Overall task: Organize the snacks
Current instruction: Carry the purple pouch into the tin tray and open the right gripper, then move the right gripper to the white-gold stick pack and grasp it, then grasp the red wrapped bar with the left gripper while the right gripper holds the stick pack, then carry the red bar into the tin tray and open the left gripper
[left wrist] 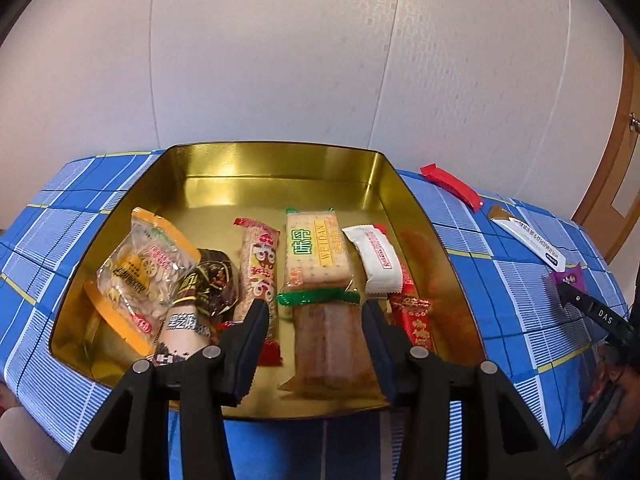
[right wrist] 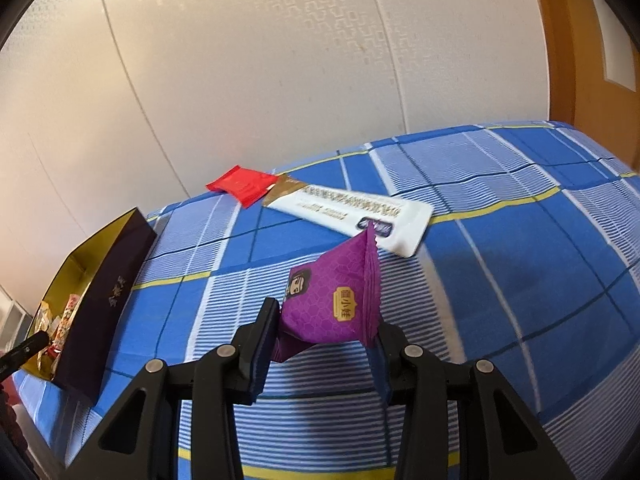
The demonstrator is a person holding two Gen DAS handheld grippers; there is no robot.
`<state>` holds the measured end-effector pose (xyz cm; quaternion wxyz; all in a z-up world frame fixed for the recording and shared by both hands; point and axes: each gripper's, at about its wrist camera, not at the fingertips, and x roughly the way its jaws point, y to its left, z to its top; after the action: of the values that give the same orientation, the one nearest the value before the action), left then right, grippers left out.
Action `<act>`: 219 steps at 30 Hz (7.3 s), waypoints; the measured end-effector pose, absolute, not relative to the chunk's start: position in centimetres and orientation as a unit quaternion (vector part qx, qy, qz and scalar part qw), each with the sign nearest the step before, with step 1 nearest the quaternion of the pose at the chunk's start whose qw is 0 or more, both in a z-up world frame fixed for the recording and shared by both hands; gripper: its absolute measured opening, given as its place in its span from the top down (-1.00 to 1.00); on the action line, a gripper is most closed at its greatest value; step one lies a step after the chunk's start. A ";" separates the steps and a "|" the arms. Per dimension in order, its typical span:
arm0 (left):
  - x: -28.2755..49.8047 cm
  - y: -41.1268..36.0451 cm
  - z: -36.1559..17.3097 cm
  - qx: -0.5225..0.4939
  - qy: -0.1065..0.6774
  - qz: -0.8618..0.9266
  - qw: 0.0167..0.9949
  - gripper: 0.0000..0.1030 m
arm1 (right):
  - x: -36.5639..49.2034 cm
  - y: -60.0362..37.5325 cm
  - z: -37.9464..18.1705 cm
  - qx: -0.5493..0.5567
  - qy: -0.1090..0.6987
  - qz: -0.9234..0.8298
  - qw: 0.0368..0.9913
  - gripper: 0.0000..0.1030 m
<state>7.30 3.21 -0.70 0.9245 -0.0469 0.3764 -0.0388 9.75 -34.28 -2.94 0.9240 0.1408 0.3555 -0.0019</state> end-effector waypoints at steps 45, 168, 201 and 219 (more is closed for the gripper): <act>5.6 8.0 -1.3 -0.087 0.363 -0.033 0.927 0.05 | 21.3 -7.5 1.0 -0.154 0.395 0.178 0.888 0.06; 27.6 -19.8 -4.0 0.044 0.475 -0.091 0.874 0.06 | 13.8 -40.3 -3.5 0.216 0.389 -0.015 0.895 0.76; 12.7 -16.7 -4.5 0.034 0.423 -0.173 0.889 0.02 | 17.8 -35.5 -3.1 0.025 0.427 -0.033 0.903 0.50; 10.0 -13.6 -2.9 -0.024 0.411 -0.204 0.888 0.20 | 11.5 -38.3 -3.4 0.186 0.391 0.005 0.901 0.51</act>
<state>10.03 -13.58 -2.94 0.8881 -0.0236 0.4113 -0.2036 11.46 -38.29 -3.41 0.9014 0.1859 0.3909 0.0053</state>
